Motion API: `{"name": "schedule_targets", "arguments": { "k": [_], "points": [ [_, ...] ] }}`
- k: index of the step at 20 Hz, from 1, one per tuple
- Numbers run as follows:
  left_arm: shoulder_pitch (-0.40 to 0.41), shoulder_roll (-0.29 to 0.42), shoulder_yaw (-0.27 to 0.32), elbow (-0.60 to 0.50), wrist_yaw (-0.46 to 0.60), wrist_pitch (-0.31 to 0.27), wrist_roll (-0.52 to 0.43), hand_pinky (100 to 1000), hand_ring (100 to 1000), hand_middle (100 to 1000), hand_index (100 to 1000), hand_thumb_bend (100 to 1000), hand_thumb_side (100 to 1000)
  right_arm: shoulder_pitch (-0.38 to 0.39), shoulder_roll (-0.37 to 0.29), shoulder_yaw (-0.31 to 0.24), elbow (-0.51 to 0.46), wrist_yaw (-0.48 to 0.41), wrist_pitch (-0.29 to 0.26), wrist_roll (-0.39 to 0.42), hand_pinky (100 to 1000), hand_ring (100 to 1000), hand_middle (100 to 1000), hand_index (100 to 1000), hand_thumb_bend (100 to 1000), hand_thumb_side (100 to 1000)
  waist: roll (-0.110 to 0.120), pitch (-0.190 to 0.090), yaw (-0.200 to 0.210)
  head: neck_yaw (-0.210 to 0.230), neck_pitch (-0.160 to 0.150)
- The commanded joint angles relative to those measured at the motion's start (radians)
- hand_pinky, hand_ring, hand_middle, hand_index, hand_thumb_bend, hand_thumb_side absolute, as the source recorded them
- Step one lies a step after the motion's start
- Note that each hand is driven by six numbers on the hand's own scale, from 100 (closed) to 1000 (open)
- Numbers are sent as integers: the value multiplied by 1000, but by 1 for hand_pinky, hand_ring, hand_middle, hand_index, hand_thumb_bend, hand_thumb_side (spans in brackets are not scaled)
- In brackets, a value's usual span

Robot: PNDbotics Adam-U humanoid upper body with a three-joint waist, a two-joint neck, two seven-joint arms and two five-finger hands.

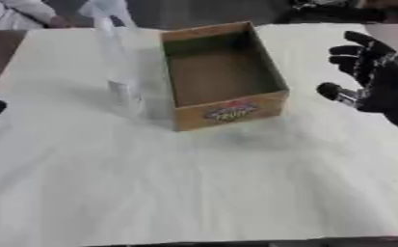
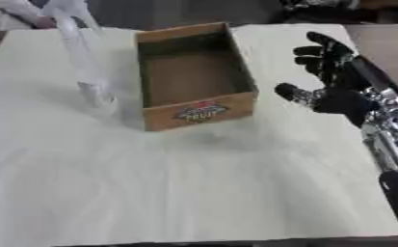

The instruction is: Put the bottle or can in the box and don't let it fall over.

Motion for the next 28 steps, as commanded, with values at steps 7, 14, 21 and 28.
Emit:
{"name": "schedule_targets", "arguments": {
  "k": [7, 14, 21, 28],
  "points": [
    [-90, 48, -68, 75, 66, -1, -125, 840, 783, 774, 807, 962, 107, -15, -16, -4, -7, -4, -1, 5, 1000, 891, 802, 981, 609, 100, 1, -24, -7, 5, -9],
    [-162, 43, -118, 140, 65, 5, -179, 838, 791, 769, 806, 968, 111, -16, -13, -1, -7, -4, -1, 8, 1000, 891, 801, 981, 611, 100, 1, -25, -11, 0, -9],
    [-226, 28, -150, 187, 69, -1, -210, 835, 794, 769, 796, 973, 106, -15, -12, 2, -5, -3, 0, 10, 1000, 890, 800, 980, 612, 100, 2, -24, -14, 1, -4],
    [-298, 6, -189, 238, 55, -19, -239, 827, 801, 777, 794, 972, 100, -18, -11, 4, -4, -3, 1, 14, 1000, 890, 800, 980, 613, 100, 2, -24, -17, 4, -4]
  ]
}}
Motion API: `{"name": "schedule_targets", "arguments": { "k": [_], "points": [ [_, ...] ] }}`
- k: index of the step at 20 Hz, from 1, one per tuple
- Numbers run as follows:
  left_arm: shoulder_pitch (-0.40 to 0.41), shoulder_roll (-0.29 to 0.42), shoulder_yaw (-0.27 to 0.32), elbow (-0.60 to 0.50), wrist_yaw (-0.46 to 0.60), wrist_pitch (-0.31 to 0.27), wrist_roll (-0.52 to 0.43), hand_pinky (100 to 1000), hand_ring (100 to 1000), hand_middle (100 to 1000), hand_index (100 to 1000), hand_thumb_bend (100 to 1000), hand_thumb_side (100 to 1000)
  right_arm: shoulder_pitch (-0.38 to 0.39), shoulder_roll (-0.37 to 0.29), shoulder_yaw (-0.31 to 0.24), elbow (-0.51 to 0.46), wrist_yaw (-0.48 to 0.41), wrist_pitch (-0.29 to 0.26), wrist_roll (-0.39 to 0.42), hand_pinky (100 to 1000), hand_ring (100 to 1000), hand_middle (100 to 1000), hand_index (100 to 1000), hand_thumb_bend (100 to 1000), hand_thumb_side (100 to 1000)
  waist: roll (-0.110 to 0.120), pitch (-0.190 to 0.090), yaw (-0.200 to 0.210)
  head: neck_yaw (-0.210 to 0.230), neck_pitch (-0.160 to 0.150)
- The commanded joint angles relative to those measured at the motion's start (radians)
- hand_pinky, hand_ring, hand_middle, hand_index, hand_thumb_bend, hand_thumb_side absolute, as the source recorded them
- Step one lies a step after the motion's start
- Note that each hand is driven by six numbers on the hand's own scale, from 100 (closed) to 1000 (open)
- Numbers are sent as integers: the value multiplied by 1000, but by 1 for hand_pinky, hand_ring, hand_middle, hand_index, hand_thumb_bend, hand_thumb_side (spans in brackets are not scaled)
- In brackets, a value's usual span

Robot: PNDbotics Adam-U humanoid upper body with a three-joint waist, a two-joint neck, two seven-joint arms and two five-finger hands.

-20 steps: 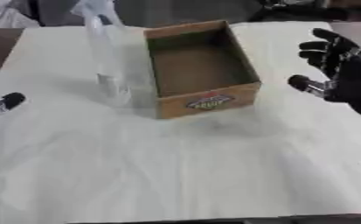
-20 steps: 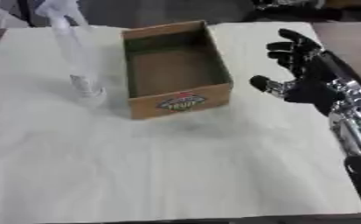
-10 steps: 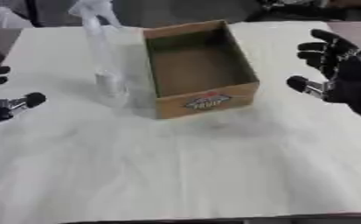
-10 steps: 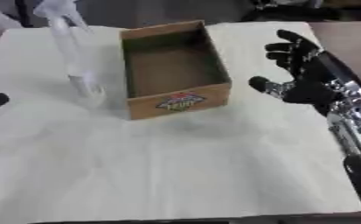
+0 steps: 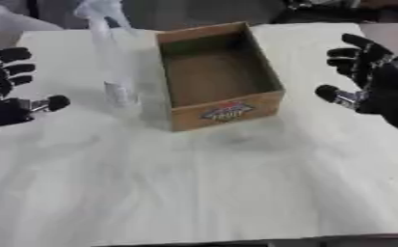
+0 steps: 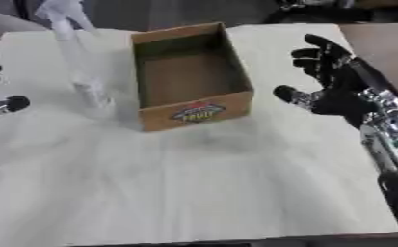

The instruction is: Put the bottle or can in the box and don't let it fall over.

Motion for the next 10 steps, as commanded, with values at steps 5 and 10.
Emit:
{"name": "schedule_targets", "arguments": {
  "k": [5, 10],
  "points": [
    [-81, -19, -30, 62, -60, -25, -15, 828, 802, 776, 796, 971, 100, -19, -11, 0, -10, -2, -1, 8, 1000, 889, 800, 980, 613, 100, 0, -21, -4, 10, -5],
    [-119, -43, -41, 115, -110, -36, -15, 828, 802, 775, 797, 970, 100, -22, -9, 3, -9, -2, 0, 10, 1000, 889, 799, 979, 614, 100, 2, -17, -7, 16, -8]
  ]
}}
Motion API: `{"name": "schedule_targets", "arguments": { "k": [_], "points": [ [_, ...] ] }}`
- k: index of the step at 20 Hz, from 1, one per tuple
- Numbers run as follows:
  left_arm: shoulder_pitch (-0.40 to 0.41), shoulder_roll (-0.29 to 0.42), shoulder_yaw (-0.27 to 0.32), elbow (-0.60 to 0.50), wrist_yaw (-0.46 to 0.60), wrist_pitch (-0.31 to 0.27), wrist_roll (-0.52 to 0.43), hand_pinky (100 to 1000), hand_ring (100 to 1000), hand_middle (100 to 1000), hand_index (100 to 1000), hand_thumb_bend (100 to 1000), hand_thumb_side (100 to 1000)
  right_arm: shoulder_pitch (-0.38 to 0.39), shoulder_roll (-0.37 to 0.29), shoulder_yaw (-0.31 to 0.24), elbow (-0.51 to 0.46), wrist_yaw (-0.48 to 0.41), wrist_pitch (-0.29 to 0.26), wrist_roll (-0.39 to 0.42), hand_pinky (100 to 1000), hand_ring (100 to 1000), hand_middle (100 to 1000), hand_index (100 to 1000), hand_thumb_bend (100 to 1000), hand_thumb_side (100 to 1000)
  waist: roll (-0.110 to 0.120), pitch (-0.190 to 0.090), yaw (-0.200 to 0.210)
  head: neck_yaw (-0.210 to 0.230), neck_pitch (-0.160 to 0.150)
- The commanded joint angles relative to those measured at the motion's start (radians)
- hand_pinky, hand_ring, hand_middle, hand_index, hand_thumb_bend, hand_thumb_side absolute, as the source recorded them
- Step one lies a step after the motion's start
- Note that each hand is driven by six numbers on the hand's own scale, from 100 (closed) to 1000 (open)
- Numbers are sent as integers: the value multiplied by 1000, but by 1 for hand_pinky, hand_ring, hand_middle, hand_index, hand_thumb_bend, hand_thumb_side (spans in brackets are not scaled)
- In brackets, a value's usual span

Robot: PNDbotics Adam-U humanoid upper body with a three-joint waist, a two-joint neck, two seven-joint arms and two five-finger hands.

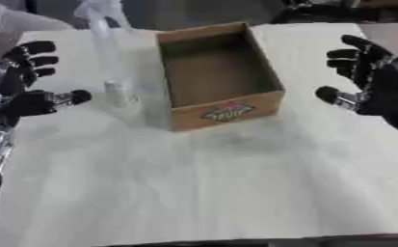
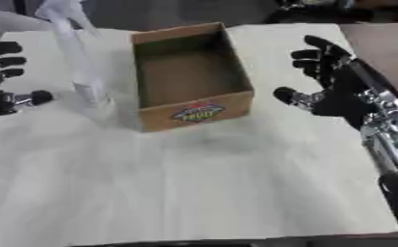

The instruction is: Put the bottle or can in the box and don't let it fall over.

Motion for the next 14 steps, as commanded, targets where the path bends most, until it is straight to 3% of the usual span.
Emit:
{"name": "schedule_targets", "arguments": {
  "k": [1, 14],
  "points": [
    [-31, 4, 0, 20, -34, -8, 3, 827, 801, 774, 797, 970, 101, -14, -11, -3, -9, -1, -2, 5, 1000, 889, 799, 979, 614, 100, 2, -17, -3, 4, -8],
    [-91, -65, -12, 170, -52, -76, 4, 819, 792, 767, 798, 1000, 109, -21, -5, 0, -6, 0, -1, 12, 1000, 886, 800, 978, 618, 100, 2, -4, -14, 21, -17]
  ]
}}
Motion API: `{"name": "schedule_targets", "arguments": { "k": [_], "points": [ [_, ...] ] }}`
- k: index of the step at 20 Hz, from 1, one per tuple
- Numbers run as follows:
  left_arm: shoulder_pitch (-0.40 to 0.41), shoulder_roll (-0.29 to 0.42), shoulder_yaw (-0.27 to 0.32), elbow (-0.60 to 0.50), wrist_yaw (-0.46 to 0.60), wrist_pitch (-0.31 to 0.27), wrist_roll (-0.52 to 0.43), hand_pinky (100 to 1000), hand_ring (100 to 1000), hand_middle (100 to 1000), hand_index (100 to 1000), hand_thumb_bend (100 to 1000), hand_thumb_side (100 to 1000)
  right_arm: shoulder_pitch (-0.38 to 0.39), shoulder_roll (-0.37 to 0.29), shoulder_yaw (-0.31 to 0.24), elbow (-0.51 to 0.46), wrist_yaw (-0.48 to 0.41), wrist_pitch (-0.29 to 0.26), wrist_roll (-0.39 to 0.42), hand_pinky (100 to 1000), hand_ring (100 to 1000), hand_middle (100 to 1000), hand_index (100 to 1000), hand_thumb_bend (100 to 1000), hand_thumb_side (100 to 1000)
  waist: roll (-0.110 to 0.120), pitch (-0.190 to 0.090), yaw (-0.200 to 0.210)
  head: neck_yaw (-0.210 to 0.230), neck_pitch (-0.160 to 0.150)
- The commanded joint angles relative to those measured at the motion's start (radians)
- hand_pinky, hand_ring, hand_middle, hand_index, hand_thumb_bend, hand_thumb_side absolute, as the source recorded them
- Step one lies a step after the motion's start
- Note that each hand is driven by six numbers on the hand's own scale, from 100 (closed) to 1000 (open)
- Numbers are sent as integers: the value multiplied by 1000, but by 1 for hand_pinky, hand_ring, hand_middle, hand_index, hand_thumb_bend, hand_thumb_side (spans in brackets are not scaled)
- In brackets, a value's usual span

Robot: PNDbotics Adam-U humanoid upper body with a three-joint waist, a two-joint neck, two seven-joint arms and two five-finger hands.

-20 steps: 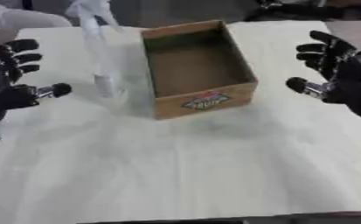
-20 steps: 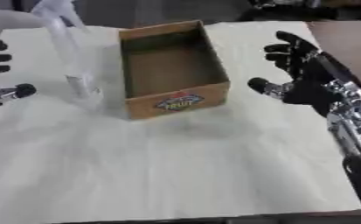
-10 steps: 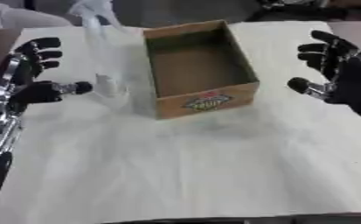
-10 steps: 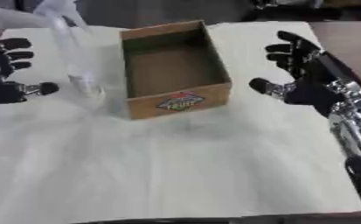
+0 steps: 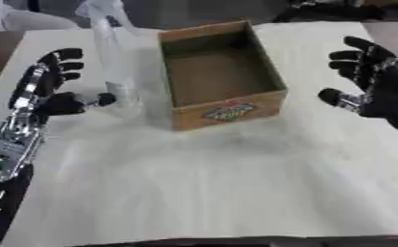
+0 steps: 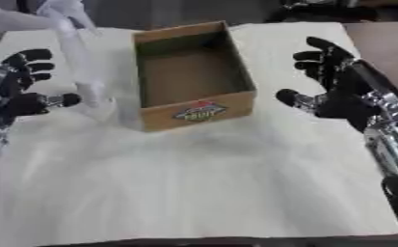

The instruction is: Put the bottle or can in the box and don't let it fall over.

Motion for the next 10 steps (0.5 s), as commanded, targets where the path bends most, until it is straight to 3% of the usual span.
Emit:
{"name": "schedule_targets", "arguments": {
  "k": [1, 10],
  "points": [
    [-28, -1, 0, 22, -11, -15, 5, 817, 791, 765, 797, 1000, 107, -19, -12, -5, -7, 0, -1, 4, 1000, 886, 800, 978, 618, 100, -1, -10, -3, 7, -14],
    [-50, -31, 1, 71, -36, -25, 71, 811, 789, 761, 798, 1000, 101, -20, -9, -4, -5, 0, -1, 6, 1000, 885, 799, 978, 619, 100, -1, -6, -8, 16, -28]
  ]
}}
